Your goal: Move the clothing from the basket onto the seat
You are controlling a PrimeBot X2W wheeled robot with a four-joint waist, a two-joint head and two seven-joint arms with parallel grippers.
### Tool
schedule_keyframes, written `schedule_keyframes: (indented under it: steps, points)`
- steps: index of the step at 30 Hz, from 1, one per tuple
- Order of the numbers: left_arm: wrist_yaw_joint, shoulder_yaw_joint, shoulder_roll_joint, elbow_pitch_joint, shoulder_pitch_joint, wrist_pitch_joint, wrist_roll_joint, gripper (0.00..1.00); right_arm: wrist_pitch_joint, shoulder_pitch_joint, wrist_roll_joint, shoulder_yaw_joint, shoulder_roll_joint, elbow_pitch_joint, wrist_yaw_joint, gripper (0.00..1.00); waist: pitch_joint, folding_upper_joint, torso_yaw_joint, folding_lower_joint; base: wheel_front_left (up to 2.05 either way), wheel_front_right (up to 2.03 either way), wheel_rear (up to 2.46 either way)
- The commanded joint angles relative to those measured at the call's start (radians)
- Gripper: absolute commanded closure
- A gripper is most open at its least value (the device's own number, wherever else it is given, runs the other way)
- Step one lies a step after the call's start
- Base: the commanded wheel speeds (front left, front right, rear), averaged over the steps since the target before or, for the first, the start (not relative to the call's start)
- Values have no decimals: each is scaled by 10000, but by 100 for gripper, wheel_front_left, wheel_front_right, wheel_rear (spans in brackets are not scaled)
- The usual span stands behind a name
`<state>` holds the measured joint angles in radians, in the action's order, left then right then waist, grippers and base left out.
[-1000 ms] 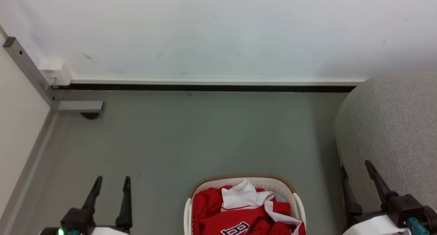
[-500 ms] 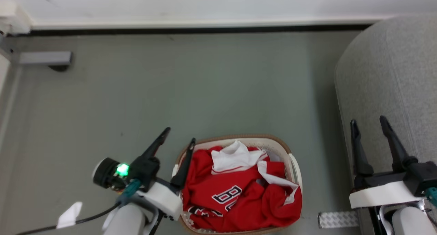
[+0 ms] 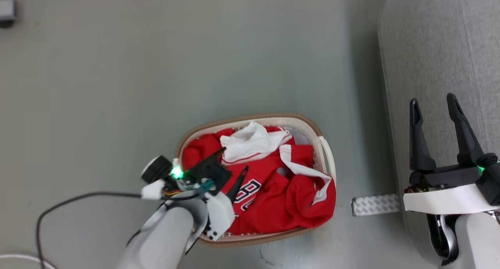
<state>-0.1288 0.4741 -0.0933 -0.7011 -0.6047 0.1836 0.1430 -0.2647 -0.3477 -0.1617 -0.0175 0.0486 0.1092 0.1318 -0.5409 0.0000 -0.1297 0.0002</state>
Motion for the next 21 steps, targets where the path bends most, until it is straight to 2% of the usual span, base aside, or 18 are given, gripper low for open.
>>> schedule_keyframes:
  steps: [1, 8, 17, 21]
  points:
    - [-13, 181, 7, -259, -272, -91, 271, 0, 3, -158, -82, -21, 35, -71, -21, 0, -362, 0, -185, -2, 0, 0, 0]
    - [-18, 1050, 146, -1544, -1123, -786, 640, 0, 3, -295, -208, -167, 33, -224, -21, 0, -934, 0, -326, -2, 0, 0, 0]
    - [-7, 1339, 19, -2912, -2143, -1663, 665, 0, 3, -615, -331, -334, 34, -473, -21, 0, -1826, 0, -530, -2, 0, 0, 0]
    - [144, 1391, -66, -3339, -2573, -2022, 746, 0, 3, -693, -371, -477, 32, -545, -21, 0, -2197, 0, -610, -2, 0, 0, 0]
